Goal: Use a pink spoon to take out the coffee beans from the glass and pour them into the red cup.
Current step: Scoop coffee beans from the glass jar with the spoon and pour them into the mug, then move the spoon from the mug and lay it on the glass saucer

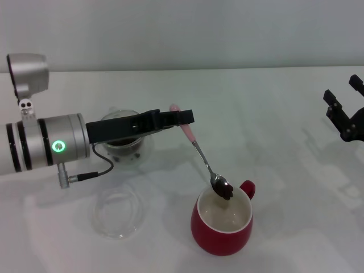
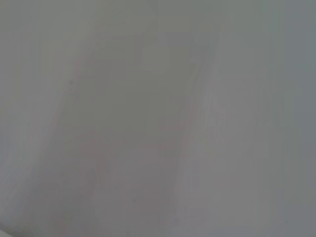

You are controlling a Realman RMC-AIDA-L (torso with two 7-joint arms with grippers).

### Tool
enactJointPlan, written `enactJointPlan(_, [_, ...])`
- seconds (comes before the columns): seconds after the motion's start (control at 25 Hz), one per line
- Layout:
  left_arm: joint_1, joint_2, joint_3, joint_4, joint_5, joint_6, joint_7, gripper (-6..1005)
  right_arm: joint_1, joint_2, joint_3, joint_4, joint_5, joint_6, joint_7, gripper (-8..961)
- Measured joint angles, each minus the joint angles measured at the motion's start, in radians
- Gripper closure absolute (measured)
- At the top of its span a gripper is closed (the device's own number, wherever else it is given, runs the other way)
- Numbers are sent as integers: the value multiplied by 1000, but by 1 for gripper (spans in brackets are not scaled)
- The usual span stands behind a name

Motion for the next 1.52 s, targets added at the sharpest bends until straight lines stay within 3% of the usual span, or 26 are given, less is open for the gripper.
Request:
enactJointPlan(0.6, [-72, -5, 107, 9, -4, 14, 124, 868, 14, 0, 2, 0, 3, 13, 0, 385])
enactJointPlan(0.96, [-60, -8, 181, 96, -39, 1, 129, 868, 19, 0, 2, 0, 3, 13, -3, 385])
enactJointPlan(1.2, [4, -3, 183, 195, -90, -47, 109, 868, 17, 0, 2, 0, 3, 13, -1, 385])
enactJointPlan(1.52, [176, 3, 175, 312, -153, -45, 106, 867, 19, -1, 10, 0, 3, 8, 0, 385])
